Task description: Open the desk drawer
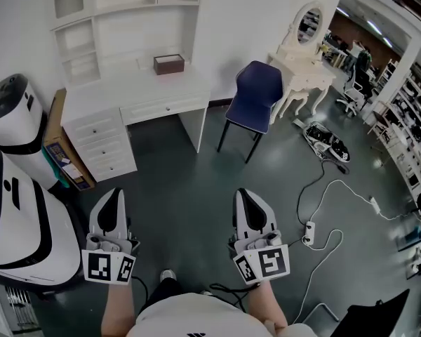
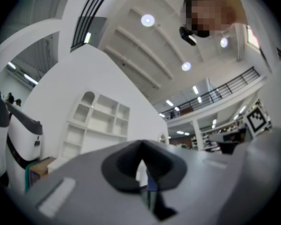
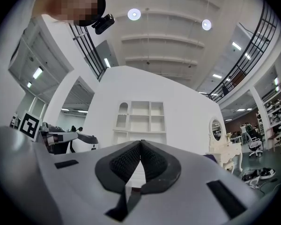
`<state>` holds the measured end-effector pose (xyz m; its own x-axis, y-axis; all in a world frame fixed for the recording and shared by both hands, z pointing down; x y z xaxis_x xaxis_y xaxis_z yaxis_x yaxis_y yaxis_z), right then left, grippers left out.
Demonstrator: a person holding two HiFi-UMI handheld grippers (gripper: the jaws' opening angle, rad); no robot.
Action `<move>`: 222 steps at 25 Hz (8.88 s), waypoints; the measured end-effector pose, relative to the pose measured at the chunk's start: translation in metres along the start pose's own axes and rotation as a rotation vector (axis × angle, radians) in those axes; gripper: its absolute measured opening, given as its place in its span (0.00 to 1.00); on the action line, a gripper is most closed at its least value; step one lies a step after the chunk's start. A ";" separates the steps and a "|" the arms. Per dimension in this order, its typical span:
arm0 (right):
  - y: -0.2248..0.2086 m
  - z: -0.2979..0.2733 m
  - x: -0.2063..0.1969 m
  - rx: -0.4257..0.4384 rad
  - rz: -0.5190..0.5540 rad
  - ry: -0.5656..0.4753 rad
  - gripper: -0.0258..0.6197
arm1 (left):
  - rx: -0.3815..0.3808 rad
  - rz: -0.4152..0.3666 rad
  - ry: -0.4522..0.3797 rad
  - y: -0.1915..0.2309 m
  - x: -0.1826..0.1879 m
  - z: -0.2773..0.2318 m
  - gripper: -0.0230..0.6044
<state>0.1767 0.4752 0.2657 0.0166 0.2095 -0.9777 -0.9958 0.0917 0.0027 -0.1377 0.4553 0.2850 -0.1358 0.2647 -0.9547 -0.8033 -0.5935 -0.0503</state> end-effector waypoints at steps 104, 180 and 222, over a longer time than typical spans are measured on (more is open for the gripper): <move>0.046 -0.663 -0.234 -0.014 0.012 0.238 0.04 | -0.220 0.042 0.084 0.468 -0.211 -0.478 0.04; 0.064 -0.642 -0.525 0.073 0.008 0.943 0.15 | -0.208 0.145 0.166 0.494 -0.269 -0.449 0.04; 0.040 -0.535 -0.502 0.110 0.032 0.979 0.15 | -0.143 0.094 0.125 0.416 -0.222 -0.394 0.04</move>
<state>0.0801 -0.1475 0.6442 -0.1415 -0.6803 -0.7191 -0.9796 0.2008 0.0028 -0.2138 -0.1497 0.3607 -0.1263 0.1121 -0.9856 -0.6989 -0.7152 0.0082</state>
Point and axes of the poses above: the fingertips, and each gripper's own axes: z backward along the fingers, y to its left, x out of its top, the point moved 9 cm from there along z, backward along the fingers, and after that the axes turned 14 degrees about -x, right-handed, at the moved point
